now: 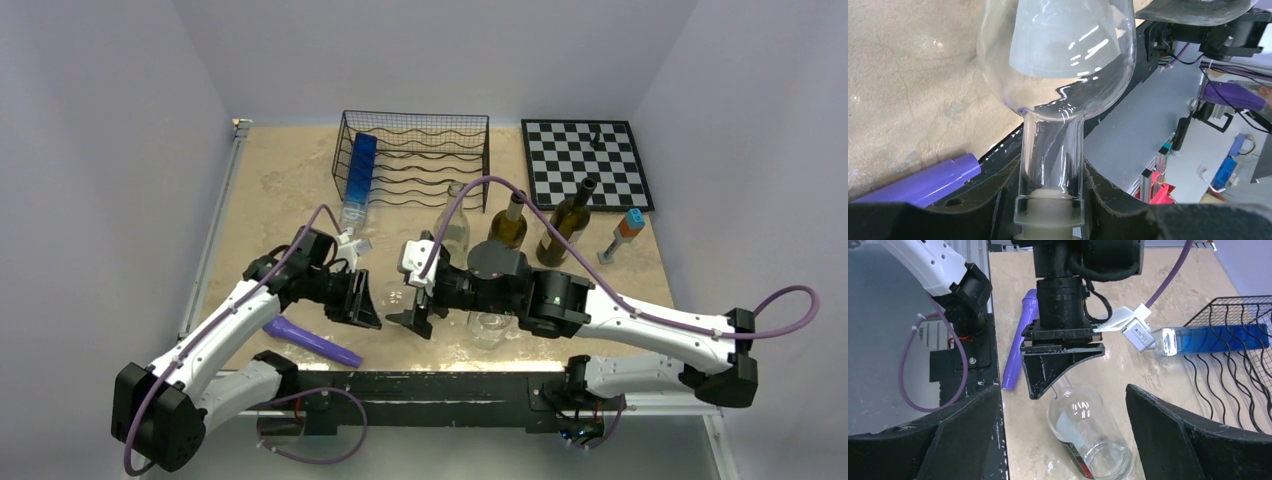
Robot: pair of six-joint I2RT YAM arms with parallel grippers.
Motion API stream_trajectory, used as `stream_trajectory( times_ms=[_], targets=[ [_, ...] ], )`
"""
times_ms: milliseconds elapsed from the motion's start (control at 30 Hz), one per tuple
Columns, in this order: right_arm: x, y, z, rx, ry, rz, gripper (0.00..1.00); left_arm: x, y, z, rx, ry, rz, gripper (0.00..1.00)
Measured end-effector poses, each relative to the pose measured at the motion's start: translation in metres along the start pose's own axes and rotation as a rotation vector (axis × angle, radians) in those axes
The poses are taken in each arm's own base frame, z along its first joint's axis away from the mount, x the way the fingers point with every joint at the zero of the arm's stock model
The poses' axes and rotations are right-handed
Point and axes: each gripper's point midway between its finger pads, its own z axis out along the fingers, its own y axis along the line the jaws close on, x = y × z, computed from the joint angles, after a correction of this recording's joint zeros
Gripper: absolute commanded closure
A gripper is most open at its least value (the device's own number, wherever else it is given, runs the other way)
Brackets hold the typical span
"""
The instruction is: Put the wine bottle on the wine rack
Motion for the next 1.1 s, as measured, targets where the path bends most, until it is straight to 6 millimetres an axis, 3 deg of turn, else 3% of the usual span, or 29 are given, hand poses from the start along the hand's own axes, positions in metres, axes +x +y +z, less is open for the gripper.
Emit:
stream_trajectory(
  times_ms=[233,400,567,867,1100],
  targets=[
    [-0.009,-0.012,-0.016,0.081,-0.024,0.047,0.01,0.006,-0.002,0.013,-0.068,0.014,0.075,1.00],
    [0.004,-0.022,-0.012,0.141,0.026,0.049,0.01,0.010,0.003,0.024,-0.136,0.032,0.142,1.00],
    [0.013,-0.029,-0.009,0.183,0.066,0.050,0.01,0.012,0.022,0.037,-0.269,0.050,0.167,1.00],
    [-0.022,-0.044,-0.021,0.247,-0.001,0.056,0.01,0.017,0.046,0.049,-0.421,0.048,0.191,1.00],
    [-0.022,-0.046,-0.025,0.259,-0.001,0.061,0.01,0.019,0.048,0.056,-0.462,0.042,0.162,1.00]
  ],
)
